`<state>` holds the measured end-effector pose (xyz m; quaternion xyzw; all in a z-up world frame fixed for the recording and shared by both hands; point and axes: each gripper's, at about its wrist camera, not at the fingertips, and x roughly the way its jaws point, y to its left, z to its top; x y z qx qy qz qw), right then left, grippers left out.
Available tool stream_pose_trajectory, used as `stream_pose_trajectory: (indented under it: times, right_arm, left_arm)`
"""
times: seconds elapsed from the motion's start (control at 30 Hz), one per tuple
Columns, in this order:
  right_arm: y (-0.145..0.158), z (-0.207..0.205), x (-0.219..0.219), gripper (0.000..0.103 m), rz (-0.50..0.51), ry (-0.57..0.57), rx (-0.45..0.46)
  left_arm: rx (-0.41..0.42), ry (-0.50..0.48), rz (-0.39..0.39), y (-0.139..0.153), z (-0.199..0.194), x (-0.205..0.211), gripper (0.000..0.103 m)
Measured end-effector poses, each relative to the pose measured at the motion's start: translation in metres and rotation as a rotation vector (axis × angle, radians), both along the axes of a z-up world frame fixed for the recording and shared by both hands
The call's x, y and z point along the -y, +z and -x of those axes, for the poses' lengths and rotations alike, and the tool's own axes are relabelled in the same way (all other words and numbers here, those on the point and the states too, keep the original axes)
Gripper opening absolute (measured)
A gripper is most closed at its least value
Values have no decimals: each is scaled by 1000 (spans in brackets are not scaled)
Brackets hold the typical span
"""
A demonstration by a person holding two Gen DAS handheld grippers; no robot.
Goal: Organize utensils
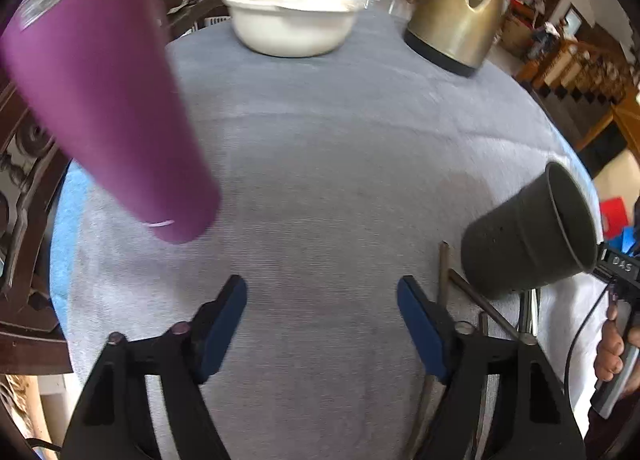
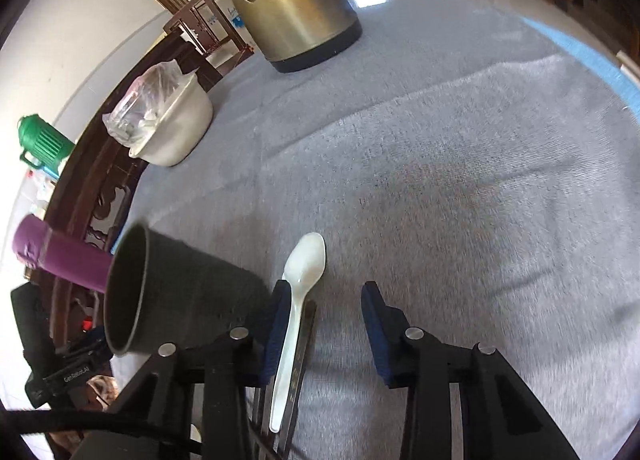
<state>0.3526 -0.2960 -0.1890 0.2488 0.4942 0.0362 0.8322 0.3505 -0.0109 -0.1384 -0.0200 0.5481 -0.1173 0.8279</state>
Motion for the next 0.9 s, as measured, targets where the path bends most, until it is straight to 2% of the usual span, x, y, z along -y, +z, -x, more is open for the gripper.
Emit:
stream_pose_trajectory:
  times: [0.1,0.17,0.33,0.4,0.57,0.8,0.9]
  right_arm:
    - [-3,-7,1,40,-29,25,-12]
    - [-5,-10,1,40,-40,30,-16]
    - [-14,-18,4,40,-110,23,-28]
    - [-15,-22,4,40,-113,24,-33]
    - [-15,-35,6,37,-135,37,-50]
    - [-15,-45,-6,33,-109,86,-91]
    - [-13,-49,-19,33,-47,120,-104]
  left_arm:
    - [-20,-70,37,6,16,-3,68]
    - [-23,-149,25,8,33,7,68]
    - [-23,-434,-22,3,87,61,68]
    - [-19,-527,-46,-2,103,79,62]
    - [-56,-576,-62,-17,109,94,49]
    - [-71,-591,-62,-30,107,105,48]
    - [-66,-591,-40,-34,96,103,48]
